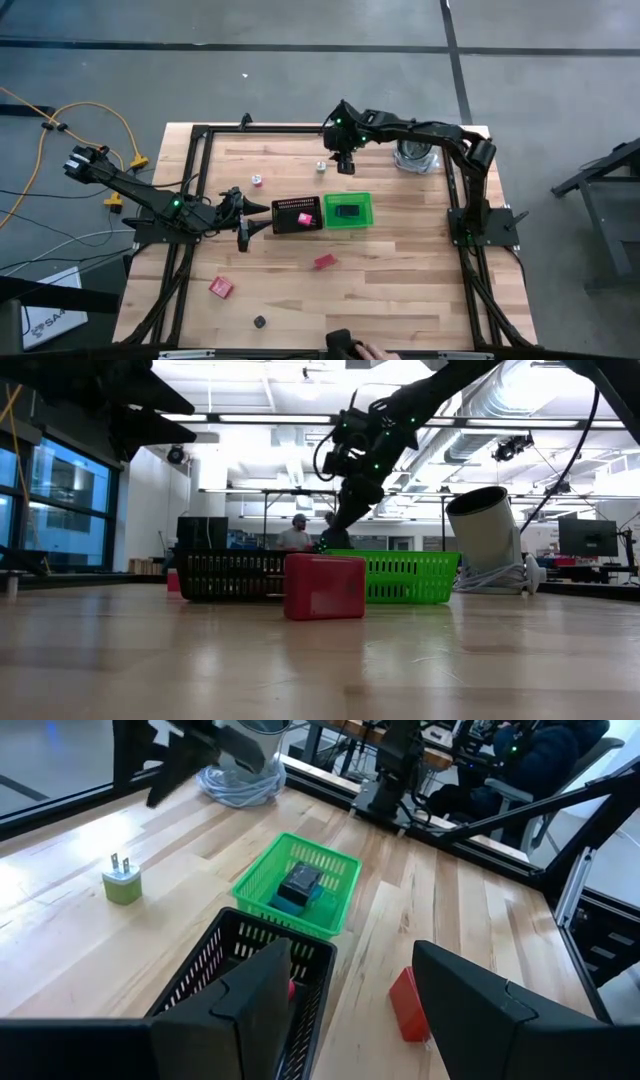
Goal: Pick & Place Office items
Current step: Put the green charger adapter into the black bin
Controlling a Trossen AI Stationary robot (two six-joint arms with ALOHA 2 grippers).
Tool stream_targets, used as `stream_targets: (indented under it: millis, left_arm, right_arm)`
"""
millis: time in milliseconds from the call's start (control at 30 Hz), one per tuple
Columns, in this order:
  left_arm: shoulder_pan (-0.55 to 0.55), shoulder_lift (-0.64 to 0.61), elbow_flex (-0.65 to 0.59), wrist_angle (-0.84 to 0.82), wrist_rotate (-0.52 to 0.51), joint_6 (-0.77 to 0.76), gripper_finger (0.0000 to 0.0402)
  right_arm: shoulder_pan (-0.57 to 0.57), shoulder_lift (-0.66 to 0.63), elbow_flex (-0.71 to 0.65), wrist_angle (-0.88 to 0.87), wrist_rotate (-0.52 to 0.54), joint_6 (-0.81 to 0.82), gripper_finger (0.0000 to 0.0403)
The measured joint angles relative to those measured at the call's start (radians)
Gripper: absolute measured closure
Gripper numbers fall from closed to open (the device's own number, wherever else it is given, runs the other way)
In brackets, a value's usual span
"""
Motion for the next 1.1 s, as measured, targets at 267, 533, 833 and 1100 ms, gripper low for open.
stream_targets:
  millis: [267,533,833,1100]
  left_arm:
    - [0.0,0.0,0.0,0.0,0.0,0.0,0.0198]
    - [0.0,0.0,0.0,0.0,0.0,0.0,0.0198]
    - [0.0,0.0,0.0,0.0,0.0,0.0,0.0198]
    - [0.0,0.0,0.0,0.0,0.0,0.0,0.0198]
  right_arm:
    - [0.042,-0.001,0.001,0.034,-0.004,-0.004,0.0261]
    - [0.038,0.023,0.001,0.04,0.016,0.003,0.0261]
    - [0.024,0.045,0.001,0.034,0.016,-0.003,0.0228]
    - [0.025,0.045,0.0,0.029,0.024,-0.005,0.0195]
